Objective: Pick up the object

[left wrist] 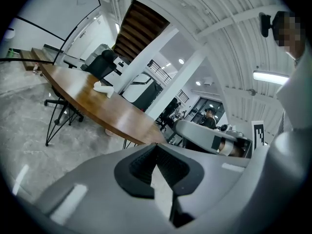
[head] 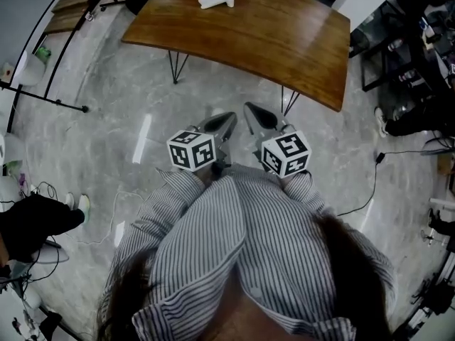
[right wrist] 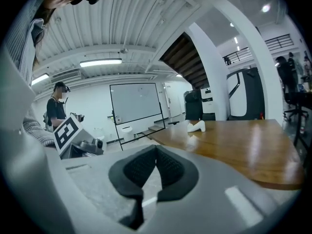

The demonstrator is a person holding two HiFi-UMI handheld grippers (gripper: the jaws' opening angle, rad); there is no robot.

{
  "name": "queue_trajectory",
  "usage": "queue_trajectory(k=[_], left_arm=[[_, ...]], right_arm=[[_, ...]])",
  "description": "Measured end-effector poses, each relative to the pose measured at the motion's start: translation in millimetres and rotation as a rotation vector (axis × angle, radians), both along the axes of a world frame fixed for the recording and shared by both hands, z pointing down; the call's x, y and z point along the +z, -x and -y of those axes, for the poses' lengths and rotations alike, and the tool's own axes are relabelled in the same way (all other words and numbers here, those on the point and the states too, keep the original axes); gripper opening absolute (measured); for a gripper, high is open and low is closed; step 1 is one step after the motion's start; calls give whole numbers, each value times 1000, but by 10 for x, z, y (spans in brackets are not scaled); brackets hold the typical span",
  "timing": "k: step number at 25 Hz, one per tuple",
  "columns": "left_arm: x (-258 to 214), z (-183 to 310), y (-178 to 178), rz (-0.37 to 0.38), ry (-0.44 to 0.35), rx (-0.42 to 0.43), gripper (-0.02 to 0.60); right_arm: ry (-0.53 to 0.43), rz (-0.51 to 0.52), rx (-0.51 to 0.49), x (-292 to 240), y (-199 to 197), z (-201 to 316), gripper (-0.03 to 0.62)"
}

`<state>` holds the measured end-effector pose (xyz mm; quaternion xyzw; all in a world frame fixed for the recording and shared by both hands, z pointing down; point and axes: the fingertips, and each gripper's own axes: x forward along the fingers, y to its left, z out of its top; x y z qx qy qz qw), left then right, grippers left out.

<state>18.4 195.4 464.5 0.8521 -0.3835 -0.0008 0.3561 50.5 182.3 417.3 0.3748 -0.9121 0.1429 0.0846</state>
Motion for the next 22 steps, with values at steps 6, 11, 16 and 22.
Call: queue_trajectory(k=[6, 11, 16, 22], left_arm=[[77, 968, 135, -11, 3, 0, 2], [-74, 1924, 403, -48, -43, -15, 3], [-234, 2892, 683, -73, -63, -5, 3], [-38, 3554, 661, -89, 47, 40, 3]], right_arm=[[-10, 32, 41, 20, 28, 908, 2], [17, 67, 40, -16, 285, 1839, 2], [13, 76, 26, -88, 610, 2705, 3], [13, 13, 47, -28, 634, 3306, 3]])
